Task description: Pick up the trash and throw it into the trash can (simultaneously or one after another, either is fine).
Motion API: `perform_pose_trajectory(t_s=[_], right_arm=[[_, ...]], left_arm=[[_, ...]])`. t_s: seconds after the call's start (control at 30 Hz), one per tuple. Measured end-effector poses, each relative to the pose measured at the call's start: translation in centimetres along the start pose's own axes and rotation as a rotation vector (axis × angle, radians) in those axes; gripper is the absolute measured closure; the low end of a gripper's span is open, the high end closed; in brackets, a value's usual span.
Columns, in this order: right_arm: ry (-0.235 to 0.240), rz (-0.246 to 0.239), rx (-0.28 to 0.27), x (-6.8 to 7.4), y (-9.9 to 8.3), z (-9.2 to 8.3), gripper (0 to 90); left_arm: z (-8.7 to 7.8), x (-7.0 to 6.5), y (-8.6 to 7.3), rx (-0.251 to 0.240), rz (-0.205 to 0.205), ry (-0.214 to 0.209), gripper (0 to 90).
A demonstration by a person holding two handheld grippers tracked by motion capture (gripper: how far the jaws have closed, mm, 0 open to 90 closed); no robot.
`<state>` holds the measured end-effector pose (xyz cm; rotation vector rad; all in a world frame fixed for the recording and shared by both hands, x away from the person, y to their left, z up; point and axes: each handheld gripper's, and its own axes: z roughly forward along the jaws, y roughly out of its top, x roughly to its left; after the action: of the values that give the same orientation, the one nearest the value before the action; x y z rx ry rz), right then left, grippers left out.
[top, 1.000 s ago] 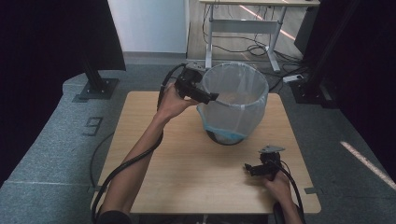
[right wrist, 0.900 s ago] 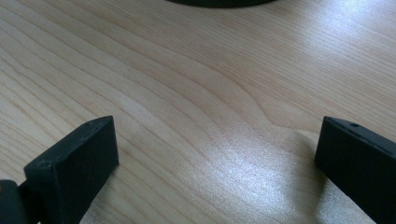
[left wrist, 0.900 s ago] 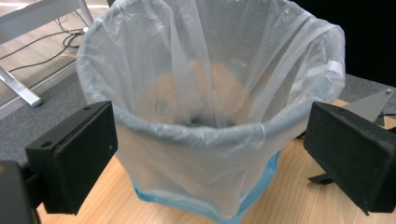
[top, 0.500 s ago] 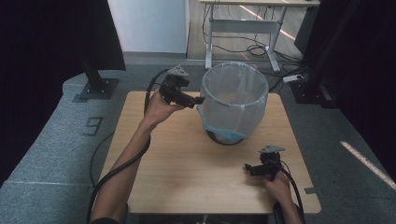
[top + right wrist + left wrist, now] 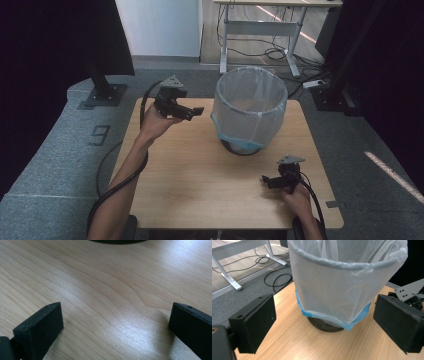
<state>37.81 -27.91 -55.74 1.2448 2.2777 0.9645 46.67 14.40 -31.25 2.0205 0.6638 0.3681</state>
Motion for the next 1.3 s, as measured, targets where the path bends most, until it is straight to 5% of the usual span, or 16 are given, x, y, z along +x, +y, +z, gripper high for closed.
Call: perform_pose_trajectory(t_s=[1.3], right_arm=[[-0.004,0.003,0.0,0.1,0.0,0.0,0.0]], left_arm=[[-5.3,2.5,-6.6,-0.014,-0.074,0.096,4.7]])
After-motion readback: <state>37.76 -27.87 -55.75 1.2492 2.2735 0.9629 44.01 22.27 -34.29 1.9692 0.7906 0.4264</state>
